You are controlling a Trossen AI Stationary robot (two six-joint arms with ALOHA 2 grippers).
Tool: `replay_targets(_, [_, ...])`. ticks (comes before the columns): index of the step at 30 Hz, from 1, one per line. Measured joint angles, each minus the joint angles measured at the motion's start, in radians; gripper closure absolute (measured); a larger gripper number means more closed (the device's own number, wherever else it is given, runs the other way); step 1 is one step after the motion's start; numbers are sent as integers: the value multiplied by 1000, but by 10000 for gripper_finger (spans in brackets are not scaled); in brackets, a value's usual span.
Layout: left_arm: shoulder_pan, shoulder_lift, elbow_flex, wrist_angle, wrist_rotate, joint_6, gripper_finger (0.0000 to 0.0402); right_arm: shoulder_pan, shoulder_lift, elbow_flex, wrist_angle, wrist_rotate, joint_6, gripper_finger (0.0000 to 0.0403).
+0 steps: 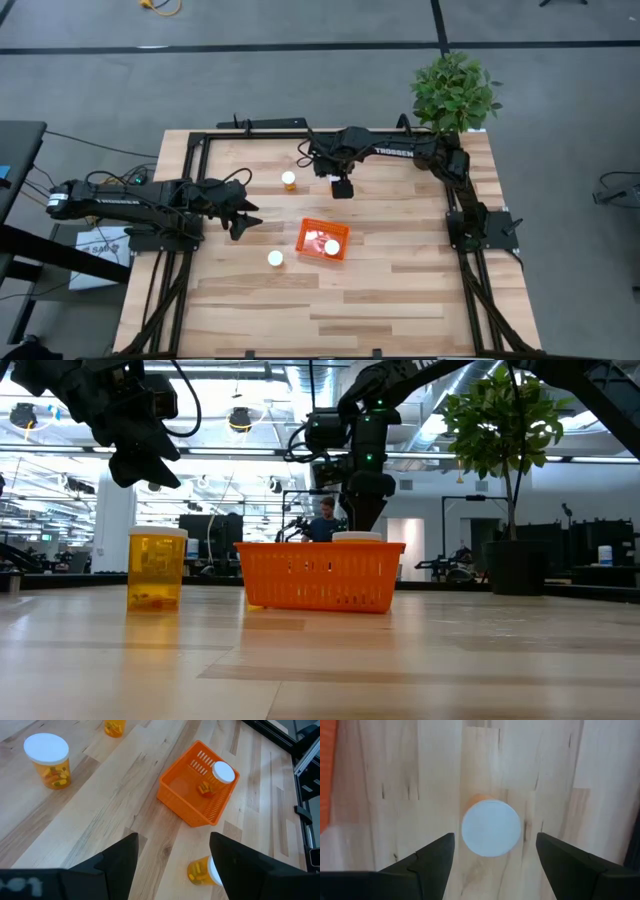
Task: Pick and place pill bottles into a basket
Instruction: Put the top right orange pill bottle into the orange bin
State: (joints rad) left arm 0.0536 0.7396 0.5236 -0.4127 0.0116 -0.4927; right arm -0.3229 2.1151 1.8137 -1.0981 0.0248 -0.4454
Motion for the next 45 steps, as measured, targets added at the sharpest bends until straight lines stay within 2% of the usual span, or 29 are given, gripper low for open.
replay_targets(10, [0,0,0,0,0,11,166,-15,0,0,3,-41,0,126])
replay_targets(36, [0,0,0,0,0,10,166,11,0,0,26,-50,2,126])
replay_targets(45, [0,0,0,0,0,10,166,6,-2,-71,62,-43,0,126])
